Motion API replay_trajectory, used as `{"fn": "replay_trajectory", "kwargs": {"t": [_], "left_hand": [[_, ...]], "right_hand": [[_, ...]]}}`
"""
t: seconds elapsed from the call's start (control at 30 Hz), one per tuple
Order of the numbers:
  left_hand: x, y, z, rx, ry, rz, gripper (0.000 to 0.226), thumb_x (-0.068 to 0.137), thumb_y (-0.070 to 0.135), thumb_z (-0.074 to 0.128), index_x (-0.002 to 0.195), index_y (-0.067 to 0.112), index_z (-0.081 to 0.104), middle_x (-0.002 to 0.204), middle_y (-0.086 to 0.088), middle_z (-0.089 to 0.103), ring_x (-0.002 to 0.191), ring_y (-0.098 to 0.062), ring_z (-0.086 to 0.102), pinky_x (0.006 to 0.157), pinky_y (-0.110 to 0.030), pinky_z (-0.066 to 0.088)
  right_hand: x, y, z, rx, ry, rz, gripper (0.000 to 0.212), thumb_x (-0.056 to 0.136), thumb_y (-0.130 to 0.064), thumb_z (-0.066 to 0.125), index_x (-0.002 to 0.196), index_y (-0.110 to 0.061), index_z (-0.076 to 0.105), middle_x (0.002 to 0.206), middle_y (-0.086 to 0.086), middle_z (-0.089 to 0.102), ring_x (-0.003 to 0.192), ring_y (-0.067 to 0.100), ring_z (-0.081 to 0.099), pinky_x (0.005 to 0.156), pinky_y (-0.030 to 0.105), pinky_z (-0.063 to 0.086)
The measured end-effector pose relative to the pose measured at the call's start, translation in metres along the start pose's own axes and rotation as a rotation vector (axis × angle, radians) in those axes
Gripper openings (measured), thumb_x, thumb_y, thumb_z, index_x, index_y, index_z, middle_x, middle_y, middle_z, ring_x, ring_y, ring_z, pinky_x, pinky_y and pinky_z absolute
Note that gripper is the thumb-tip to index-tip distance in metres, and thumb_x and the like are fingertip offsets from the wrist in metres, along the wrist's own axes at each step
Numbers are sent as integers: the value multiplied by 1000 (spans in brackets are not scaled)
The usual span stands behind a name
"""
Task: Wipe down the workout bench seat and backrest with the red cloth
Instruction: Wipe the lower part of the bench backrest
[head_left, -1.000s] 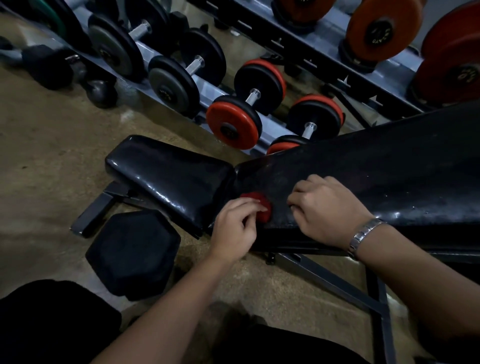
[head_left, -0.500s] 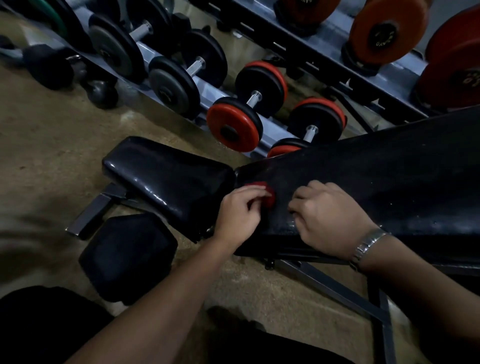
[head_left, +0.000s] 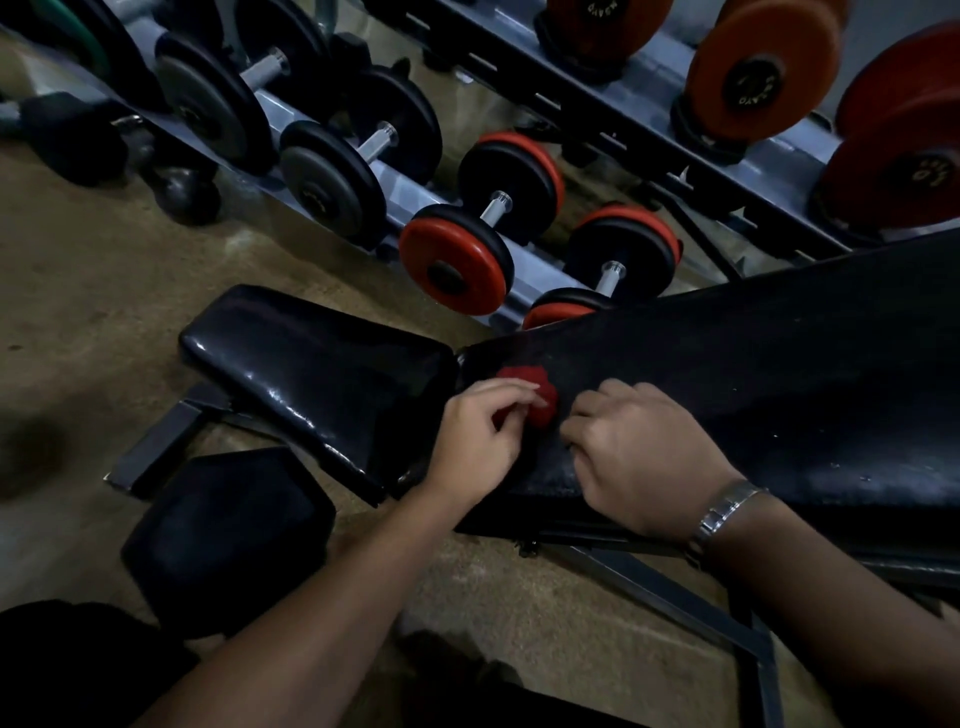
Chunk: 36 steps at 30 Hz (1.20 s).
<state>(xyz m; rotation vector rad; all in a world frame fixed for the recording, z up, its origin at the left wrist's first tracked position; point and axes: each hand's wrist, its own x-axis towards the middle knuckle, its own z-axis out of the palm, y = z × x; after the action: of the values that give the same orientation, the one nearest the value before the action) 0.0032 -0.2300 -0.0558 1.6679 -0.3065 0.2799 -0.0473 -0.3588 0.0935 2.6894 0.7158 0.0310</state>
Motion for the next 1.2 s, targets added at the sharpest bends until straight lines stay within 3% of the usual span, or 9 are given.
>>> {"fn": "replay_trajectory", "kwargs": {"t": [0.23,0.37,0.47,0.67,0.83,0.93,1.07,1.2], "left_hand": [[33,-23,-14,49,-47,-103,29,86,-5,64,89,19,81,101,6,77,104,-6,69,102,-33,52],[39,-4,8,-22,-27,-73,30,83,-8,64,87,16,82,100,4,77,103,-5,69,100,-24,50],[29,-12,3,-60,-21,-45,29,82,-11,64,86,12,81,100,0,78,102,-8,71,100,-26,51],[71,-25,8,4,-1,-224,33,83,-4,63,78,24,80,92,9,78,97,-4,71,98,-26,52],[64,-16,21,-53,6,-142,31,79,-10,62,80,15,81,96,3,78,100,-6,71,96,-21,50],[60,-25,12,-68,-5,-122,31,77,-13,61,78,11,80,95,-1,78,98,-9,72,98,-28,52],[89,-31,22,-28,19,-199,32,77,-6,61,75,20,80,88,8,79,95,-7,72,97,-37,55],[91,-15,36,-85,34,-207,33,78,-6,61,75,21,80,91,8,78,97,-7,71,98,-35,54]], "right_hand": [[0,4,1,-2,25,-38,6,69,-23,64,66,-22,69,68,-4,59,67,21,54,59,32,40],[1,3,3,14,35,-30,7,69,-24,63,67,-21,69,69,-2,60,69,23,54,60,34,41],[-2,5,3,33,27,-25,8,72,-24,63,70,-22,71,73,-3,61,72,22,55,63,35,43],[-4,4,5,24,28,-14,7,71,-25,63,68,-22,69,72,-4,60,72,22,53,63,33,38],[-3,4,6,49,43,-9,6,69,-24,66,63,-22,65,68,-3,58,70,23,53,62,33,38],[0,6,6,58,39,-6,7,71,-25,65,64,-22,66,69,-4,58,70,21,53,63,34,41],[14,10,3,24,0,44,10,76,-29,64,76,-21,70,80,-2,64,82,23,57,70,35,42],[17,10,5,10,-20,76,13,76,-31,64,75,-20,71,79,0,65,82,24,58,71,37,42]]}}
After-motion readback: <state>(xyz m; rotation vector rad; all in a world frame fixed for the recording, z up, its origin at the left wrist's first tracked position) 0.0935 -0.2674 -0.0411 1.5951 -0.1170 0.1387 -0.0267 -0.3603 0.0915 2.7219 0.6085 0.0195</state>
